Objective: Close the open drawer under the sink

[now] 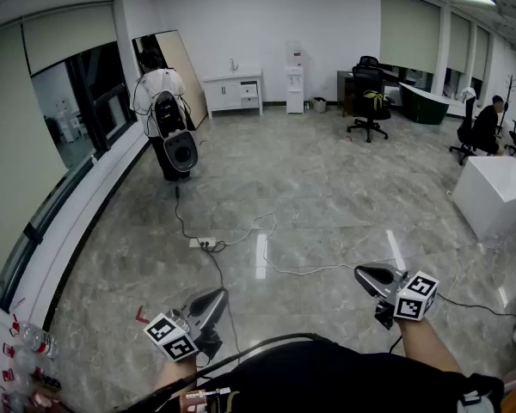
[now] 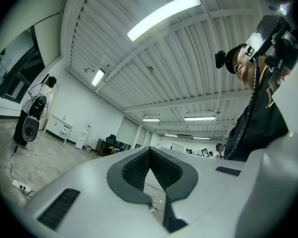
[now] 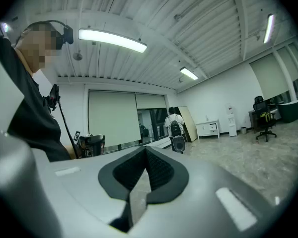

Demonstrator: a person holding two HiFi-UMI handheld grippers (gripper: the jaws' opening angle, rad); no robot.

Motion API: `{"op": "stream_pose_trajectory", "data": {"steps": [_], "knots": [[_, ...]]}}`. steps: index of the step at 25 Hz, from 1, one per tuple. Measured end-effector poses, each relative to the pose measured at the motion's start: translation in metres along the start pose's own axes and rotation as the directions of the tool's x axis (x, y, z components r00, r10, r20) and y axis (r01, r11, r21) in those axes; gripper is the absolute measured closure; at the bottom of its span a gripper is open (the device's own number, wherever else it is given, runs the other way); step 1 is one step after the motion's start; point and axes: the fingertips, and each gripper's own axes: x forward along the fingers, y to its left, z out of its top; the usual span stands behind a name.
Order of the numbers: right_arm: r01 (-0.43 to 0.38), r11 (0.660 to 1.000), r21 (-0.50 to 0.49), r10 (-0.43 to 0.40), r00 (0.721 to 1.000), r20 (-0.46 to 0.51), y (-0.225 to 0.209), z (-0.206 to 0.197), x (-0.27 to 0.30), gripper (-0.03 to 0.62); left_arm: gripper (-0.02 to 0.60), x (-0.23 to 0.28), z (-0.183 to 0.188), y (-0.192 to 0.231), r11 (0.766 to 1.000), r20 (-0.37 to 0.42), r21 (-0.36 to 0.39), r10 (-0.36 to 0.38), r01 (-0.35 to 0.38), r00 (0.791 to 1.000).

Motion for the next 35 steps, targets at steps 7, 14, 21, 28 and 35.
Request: {"op": "stream_pose_trajectory", "data": {"steps": [7, 14, 21, 28, 35], "knots": [[-0.005, 1.000, -0.016, 0.005, 1.000, 0.023, -0.008, 0.008, -0.003, 0.599, 0.581, 0.011, -0.003, 0.000, 1.000, 0.006, 0.005, -0.015, 0.015, 1.000], [0.010, 1.000, -0.016, -0.009, 1.000, 0.029, -0.015, 0.009, -0.008, 0.599, 0.581, 0.021, -0.007, -0.002, 1.000, 0.000, 0.000, -0.030, 0.030, 1.000], [0.021, 0.997, 0.081, -0.026, 0.998, 0.061, -0.031, 0.006, -0.025, 0.597, 0.581, 0.036, -0.012, -0.012, 0.999, -0.009, 0.003, -0.046, 0.046, 0.999], [0.011, 0.996, 0.090, -0.019, 0.996, 0.086, -0.044, 0.008, -0.054, 0.597, 0.581, 0.066, -0.021, -0.034, 0.998, -0.034, -0.001, -0.069, 0.069, 0.997], [0.019, 0.993, 0.118, -0.032, 0.994, 0.103, -0.069, 0.004, -0.105, 0.597, 0.581, 0.106, -0.038, -0.068, 0.997, -0.044, -0.010, -0.082, 0.082, 0.996]]}}
